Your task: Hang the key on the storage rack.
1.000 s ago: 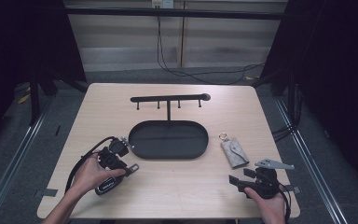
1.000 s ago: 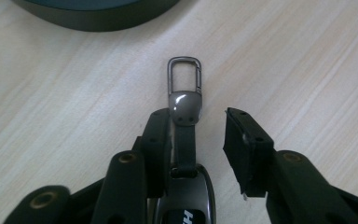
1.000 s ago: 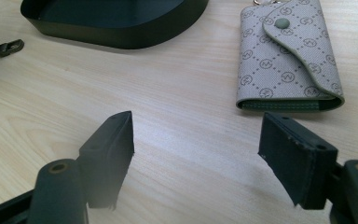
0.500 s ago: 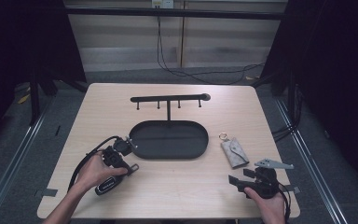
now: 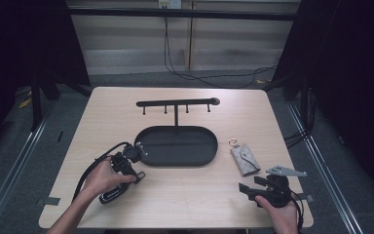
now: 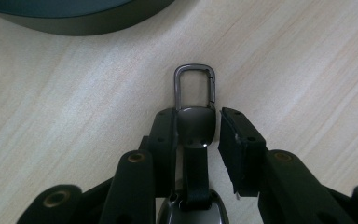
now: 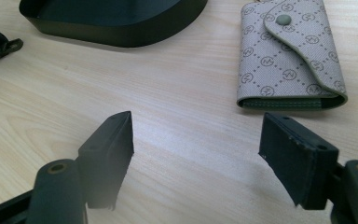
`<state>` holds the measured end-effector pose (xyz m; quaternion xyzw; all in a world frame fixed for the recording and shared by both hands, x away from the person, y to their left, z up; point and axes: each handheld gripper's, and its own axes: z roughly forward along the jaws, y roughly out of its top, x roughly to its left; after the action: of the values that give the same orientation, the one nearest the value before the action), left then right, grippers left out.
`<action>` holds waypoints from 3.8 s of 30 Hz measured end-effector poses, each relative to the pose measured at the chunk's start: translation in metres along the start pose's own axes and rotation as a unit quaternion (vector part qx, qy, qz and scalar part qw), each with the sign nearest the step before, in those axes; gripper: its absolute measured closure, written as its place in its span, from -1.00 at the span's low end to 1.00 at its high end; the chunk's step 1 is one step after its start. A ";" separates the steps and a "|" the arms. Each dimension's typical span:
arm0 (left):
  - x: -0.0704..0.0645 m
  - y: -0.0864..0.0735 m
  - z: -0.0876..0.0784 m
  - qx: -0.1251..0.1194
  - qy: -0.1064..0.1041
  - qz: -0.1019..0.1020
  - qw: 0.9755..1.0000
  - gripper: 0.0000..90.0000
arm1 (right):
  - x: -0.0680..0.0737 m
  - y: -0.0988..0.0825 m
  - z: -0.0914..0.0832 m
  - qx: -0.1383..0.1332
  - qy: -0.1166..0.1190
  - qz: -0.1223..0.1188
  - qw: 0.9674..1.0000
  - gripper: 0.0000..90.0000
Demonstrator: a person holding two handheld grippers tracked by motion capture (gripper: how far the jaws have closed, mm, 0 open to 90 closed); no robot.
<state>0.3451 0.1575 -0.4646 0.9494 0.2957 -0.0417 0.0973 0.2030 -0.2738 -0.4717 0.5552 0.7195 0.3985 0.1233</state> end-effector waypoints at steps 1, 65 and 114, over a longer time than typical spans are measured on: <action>0.000 0.001 0.000 0.002 0.000 0.000 1.000 0.48 | 0.000 0.000 0.000 0.000 0.000 0.000 1.000 -0.43; 0.001 -0.003 -0.046 0.026 0.008 0.001 1.000 0.57 | -0.001 0.000 0.003 0.011 -0.006 0.005 1.000 -0.43; 0.011 -0.009 -0.124 -0.001 0.046 -0.033 0.998 0.57 | -0.002 0.000 0.004 0.012 -0.008 0.009 1.000 -0.43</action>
<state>0.3517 0.1972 -0.3461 0.9400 0.3311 -0.0005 0.0829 0.2058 -0.2739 -0.4745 0.5667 0.7178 0.3866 0.1190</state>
